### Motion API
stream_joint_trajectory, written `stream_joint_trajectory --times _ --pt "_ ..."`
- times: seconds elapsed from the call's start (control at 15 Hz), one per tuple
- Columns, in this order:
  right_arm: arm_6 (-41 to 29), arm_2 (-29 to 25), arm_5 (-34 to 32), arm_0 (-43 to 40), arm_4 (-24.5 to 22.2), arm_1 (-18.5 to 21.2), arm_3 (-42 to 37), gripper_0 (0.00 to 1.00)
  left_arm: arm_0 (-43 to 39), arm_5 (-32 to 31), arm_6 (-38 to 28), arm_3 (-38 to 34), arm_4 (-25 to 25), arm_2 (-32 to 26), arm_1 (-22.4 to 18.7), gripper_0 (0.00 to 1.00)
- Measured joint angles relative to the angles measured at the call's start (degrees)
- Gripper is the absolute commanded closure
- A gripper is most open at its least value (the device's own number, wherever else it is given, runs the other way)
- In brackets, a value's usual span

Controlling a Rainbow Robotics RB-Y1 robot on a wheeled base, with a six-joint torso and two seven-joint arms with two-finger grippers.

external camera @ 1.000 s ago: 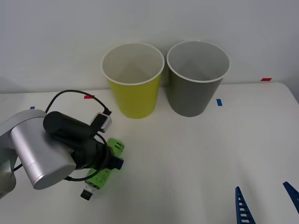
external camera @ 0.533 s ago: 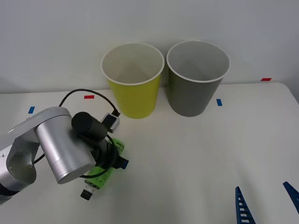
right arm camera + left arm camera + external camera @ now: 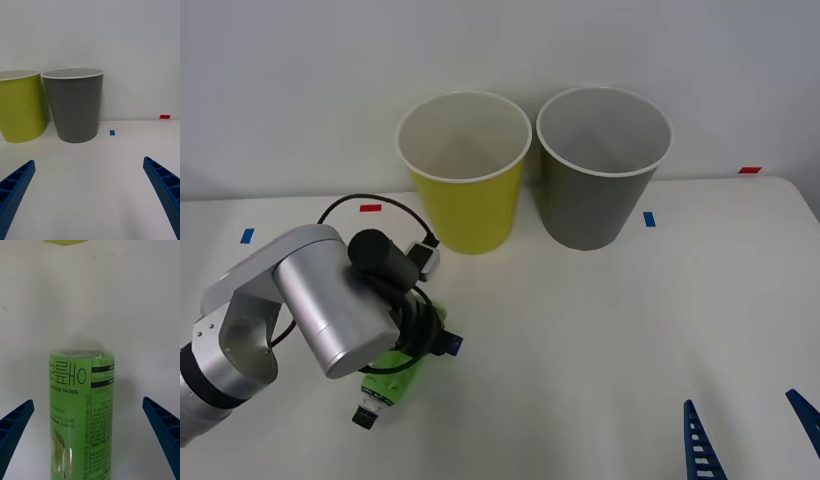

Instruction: Put cans in the gray bin and PET bottles in the light green bin.

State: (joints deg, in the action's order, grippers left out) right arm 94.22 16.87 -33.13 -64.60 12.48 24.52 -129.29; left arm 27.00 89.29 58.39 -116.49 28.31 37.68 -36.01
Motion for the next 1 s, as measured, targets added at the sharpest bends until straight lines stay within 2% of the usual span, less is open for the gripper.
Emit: stream_joint_trajectory --times 1.0 --pt "0.0 0.0 0.0 0.0 0.0 0.0 0.0 0.0 1.4 -0.1 1.0 7.3 -0.9 -0.4 3.8 0.0"
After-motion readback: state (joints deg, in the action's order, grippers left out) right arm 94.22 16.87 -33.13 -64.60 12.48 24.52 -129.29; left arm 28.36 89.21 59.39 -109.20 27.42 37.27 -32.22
